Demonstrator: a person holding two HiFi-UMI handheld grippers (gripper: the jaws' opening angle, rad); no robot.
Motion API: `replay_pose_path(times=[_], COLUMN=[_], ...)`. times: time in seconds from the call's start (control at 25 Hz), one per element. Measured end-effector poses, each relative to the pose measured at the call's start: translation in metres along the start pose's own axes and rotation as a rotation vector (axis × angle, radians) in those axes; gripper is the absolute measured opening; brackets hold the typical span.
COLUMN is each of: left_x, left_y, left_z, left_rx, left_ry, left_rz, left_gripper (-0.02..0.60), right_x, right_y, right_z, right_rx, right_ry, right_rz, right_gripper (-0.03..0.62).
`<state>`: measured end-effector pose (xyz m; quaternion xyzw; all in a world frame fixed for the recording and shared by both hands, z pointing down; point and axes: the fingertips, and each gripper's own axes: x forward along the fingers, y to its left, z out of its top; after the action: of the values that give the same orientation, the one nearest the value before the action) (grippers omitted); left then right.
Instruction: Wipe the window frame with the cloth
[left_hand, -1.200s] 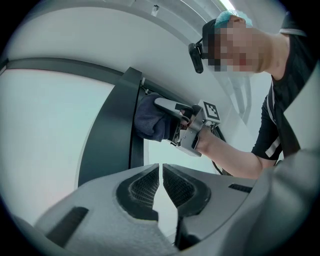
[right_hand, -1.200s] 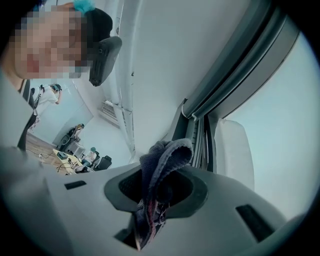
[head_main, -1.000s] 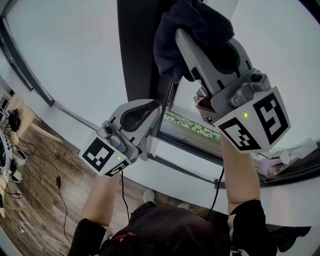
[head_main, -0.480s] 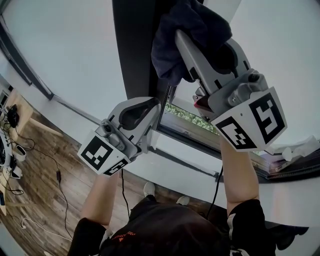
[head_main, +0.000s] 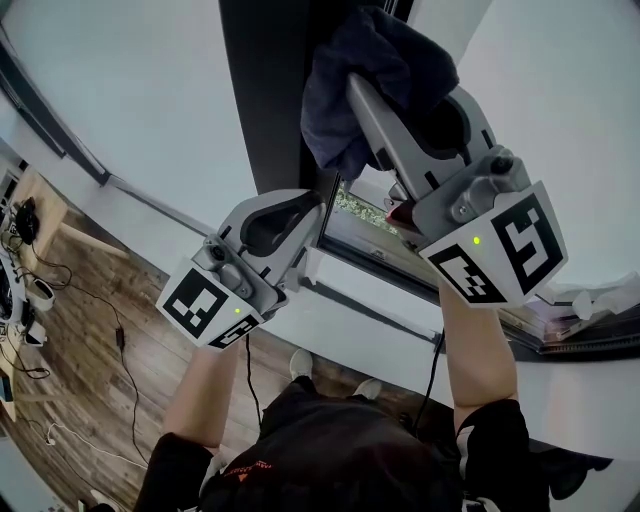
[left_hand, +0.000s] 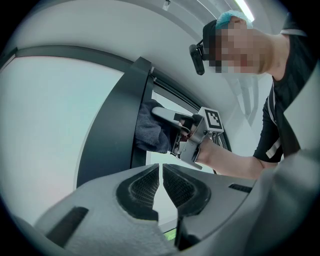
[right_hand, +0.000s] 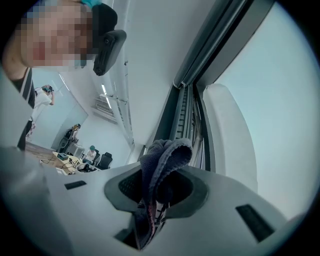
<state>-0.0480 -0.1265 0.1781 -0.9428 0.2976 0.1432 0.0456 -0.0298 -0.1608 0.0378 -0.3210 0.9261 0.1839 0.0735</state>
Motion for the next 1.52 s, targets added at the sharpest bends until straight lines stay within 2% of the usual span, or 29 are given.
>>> replay_pose_path(times=[0.84, 1.52], left_x=[-0.022, -0.032], left_y=[-0.010, -0.010], left_z=[-0.033, -0.074], left_rx=[-0.060, -0.121], left_ry=[0.062, 0.124], left_rz=[0.034, 0.065], left_gripper=[0.037, 0.037], right_x=[-0.017, -0.030], right_y=[0.018, 0.035], right_z=[-0.064, -0.130], right_rx=[0.073, 0.120], right_ry=[0.089, 0.177], right_rz=[-0.007, 0.002], right_gripper=[0.081, 0.081])
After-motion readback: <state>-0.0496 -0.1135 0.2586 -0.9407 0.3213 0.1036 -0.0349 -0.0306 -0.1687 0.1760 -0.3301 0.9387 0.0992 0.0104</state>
